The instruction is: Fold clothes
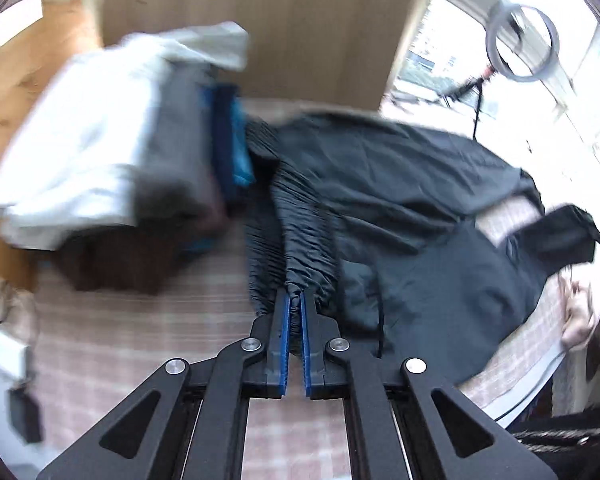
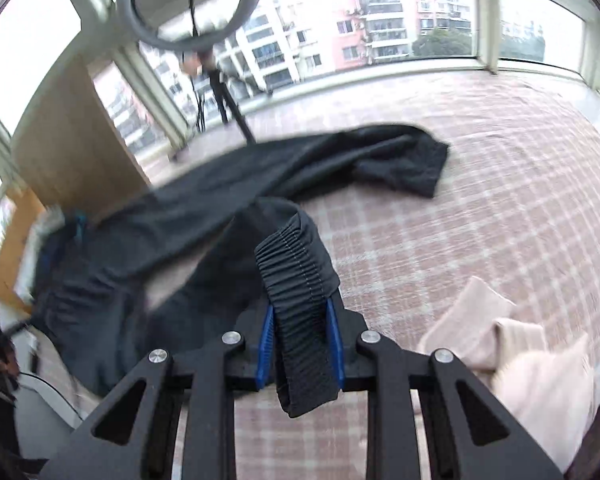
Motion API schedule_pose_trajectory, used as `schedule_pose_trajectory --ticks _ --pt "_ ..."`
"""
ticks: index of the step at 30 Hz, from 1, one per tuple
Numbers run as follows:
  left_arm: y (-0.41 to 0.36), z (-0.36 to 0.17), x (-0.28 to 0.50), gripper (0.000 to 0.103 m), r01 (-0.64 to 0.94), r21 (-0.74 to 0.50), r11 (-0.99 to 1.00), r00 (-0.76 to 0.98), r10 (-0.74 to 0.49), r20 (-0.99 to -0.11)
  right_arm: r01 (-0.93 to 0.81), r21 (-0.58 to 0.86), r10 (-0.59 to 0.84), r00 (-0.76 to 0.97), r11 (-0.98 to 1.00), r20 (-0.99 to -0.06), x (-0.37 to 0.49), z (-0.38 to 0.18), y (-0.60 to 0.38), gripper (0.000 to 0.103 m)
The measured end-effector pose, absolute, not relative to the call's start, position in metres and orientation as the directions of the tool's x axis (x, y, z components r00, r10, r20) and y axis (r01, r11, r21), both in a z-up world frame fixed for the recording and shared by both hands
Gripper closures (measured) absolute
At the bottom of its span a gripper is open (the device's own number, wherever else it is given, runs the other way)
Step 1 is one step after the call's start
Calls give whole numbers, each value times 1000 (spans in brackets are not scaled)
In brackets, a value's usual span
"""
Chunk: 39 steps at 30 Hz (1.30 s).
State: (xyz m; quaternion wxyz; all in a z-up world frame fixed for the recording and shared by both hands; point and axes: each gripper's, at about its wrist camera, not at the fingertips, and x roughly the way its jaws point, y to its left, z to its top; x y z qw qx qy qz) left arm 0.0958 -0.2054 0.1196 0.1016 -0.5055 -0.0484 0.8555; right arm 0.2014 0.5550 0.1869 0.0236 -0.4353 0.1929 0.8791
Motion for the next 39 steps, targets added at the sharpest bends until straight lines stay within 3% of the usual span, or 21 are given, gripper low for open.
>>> schedule_pose_trajectory --ticks 4,7,11,14,19,22,27,33,38,39 --pt "-237 162 111 99 -88 -183 -979 -506 202 -838 -308 351 -44 -693 -884 -720 242 247 590 81" --pt "-244 164 110 99 -71 -150 -986 -500 165 -850 -402 349 50 -712 -847 -700 267 267 612 82" --pt "-247 131 103 98 -54 -110 -992 -442 123 -889 -566 246 157 -569 -787 -807 251 227 642 81" --pt "-246 98 97 98 -33 -100 -994 -385 105 -917 -607 195 80 -395 -770 -915 224 169 663 78" --pt "-244 78 101 98 -8 -100 -995 -354 96 -930 -579 361 -23 -507 -731 -861 238 155 676 77" --pt "-241 77 108 98 -4 -99 -995 -358 93 -929 -515 264 8 -466 -816 -885 243 156 647 77" --pt "-234 74 117 98 3 -91 -996 -358 84 -930 -286 253 -110 -435 -924 -894 249 136 566 73" --pt "-227 73 118 98 -3 -87 -996 -354 82 -932 -505 389 -182 -411 -771 -893 261 91 554 73" --pt "-229 72 118 98 10 -101 -995 -355 91 -930 -583 413 -159 -437 -700 -885 248 71 575 74" --pt "-230 72 118 98 13 -103 -995 -355 92 -930 -586 440 -170 -459 -681 -872 248 69 580 88"
